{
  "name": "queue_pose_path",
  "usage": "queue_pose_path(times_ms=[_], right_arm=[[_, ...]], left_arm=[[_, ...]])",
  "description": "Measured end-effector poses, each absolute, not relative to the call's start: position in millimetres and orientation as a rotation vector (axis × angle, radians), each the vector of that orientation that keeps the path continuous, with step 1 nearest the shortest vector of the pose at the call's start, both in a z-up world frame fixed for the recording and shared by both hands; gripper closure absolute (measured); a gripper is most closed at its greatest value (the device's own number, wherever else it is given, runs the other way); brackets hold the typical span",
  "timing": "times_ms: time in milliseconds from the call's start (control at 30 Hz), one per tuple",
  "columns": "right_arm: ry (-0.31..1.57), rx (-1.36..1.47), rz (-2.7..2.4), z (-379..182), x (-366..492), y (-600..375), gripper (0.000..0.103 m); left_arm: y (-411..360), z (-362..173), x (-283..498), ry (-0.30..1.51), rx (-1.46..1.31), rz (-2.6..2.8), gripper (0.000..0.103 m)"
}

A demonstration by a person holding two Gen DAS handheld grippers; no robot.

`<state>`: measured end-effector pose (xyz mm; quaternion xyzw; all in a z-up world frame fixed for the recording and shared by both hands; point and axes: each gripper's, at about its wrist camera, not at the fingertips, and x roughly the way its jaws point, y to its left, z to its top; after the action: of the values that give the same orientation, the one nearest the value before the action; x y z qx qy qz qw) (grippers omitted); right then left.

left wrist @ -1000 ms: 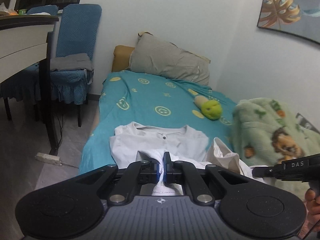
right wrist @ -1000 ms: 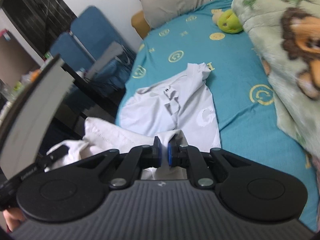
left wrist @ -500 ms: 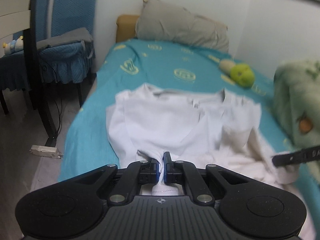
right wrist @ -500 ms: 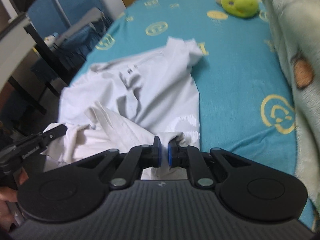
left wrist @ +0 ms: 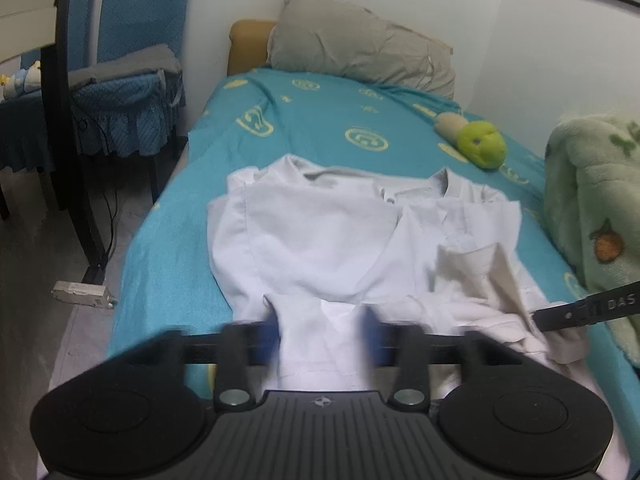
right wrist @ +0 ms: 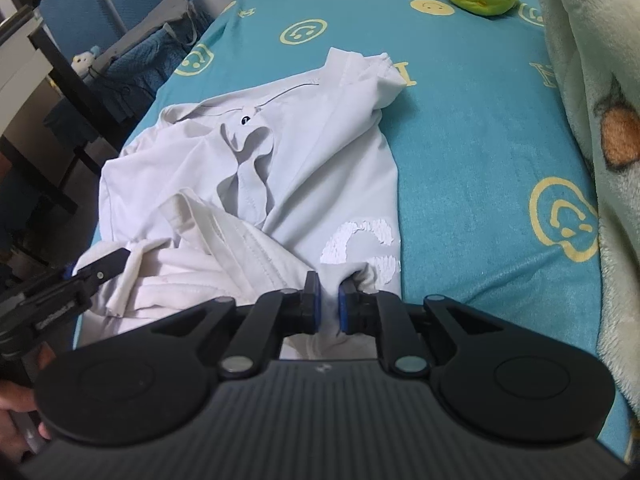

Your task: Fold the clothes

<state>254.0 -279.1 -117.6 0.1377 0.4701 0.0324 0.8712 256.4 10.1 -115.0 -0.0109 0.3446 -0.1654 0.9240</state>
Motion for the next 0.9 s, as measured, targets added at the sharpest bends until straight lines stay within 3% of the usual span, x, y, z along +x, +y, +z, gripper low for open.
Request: queue_pose_path(times_ms=[67, 100, 133, 633, 900], right_arm=[[0.947, 0.291, 0.08, -109.9, 248.0, -278.2, 0.045], [0.917, 0.294, 0.078, -104.7, 243.4, -277.1, 0.016], [0.879, 0.289, 0.071, -98.6, 238.1, -275.1, 0.002], [0.627, 0.3, 0.043, -36.3, 117.1, -271.0, 0.0], [0.584, 0.312, 0.011, -26.2, 63.2, -256.6, 0.0]], left_arm=[[10.3, -103.3, 244.8, 0.66, 0.004, -0.321, 0.019], [10.2, -97.3, 238.9, 0.638, 0.02, -0.32, 0.018], [10.2, -91.2, 233.1, 0.621, 0.032, -0.317, 0.017], [17.6, -12.1, 112.3, 0.526, 0.053, -0.249, 0.006], [24.7, -31.9, 52.8, 0.631, 0.041, -0.184, 0.005]])
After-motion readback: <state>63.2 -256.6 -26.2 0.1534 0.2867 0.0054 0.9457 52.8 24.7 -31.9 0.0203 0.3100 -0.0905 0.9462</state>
